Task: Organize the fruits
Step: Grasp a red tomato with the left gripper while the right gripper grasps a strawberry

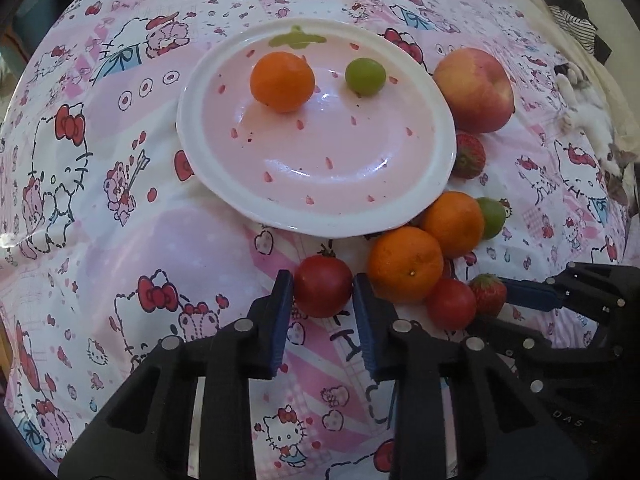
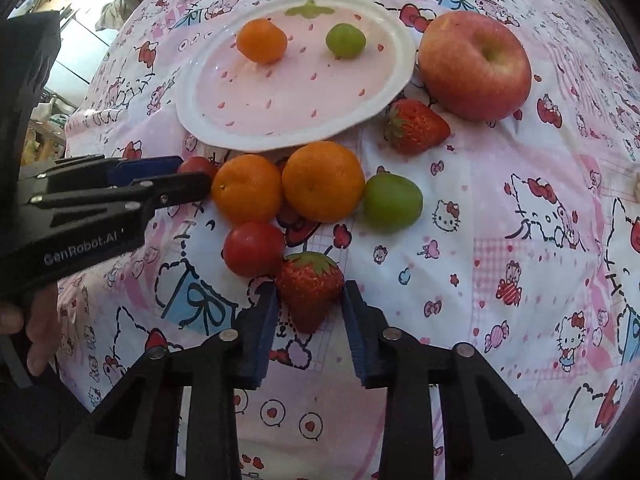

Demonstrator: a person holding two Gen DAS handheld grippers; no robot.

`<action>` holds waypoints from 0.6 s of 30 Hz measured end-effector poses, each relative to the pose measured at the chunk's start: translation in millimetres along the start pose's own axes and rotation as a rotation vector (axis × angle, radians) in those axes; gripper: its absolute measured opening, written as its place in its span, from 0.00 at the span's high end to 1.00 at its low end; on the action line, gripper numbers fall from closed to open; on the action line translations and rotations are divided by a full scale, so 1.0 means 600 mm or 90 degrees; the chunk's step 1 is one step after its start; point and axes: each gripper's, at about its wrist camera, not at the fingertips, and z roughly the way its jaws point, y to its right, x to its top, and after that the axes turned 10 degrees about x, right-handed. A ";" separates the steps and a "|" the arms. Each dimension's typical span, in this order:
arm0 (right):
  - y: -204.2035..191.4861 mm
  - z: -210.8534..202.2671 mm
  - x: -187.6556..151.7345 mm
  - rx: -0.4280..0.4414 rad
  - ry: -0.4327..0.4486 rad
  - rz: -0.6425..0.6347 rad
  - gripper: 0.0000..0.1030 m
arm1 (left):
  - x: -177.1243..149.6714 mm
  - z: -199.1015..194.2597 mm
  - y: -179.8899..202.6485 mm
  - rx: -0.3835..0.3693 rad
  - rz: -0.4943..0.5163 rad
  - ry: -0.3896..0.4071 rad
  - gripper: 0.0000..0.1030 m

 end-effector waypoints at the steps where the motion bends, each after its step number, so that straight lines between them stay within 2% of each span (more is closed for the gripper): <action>1: -0.001 0.000 0.000 -0.002 0.000 -0.003 0.68 | 0.000 0.000 -0.001 0.000 -0.002 -0.001 0.75; 11: -0.007 -0.031 -0.001 -0.008 0.021 -0.005 0.68 | -0.008 -0.022 -0.030 0.005 -0.039 0.012 0.75; 18: -0.020 -0.083 0.003 0.027 0.085 -0.007 0.68 | -0.004 -0.076 -0.050 -0.006 -0.073 0.064 0.75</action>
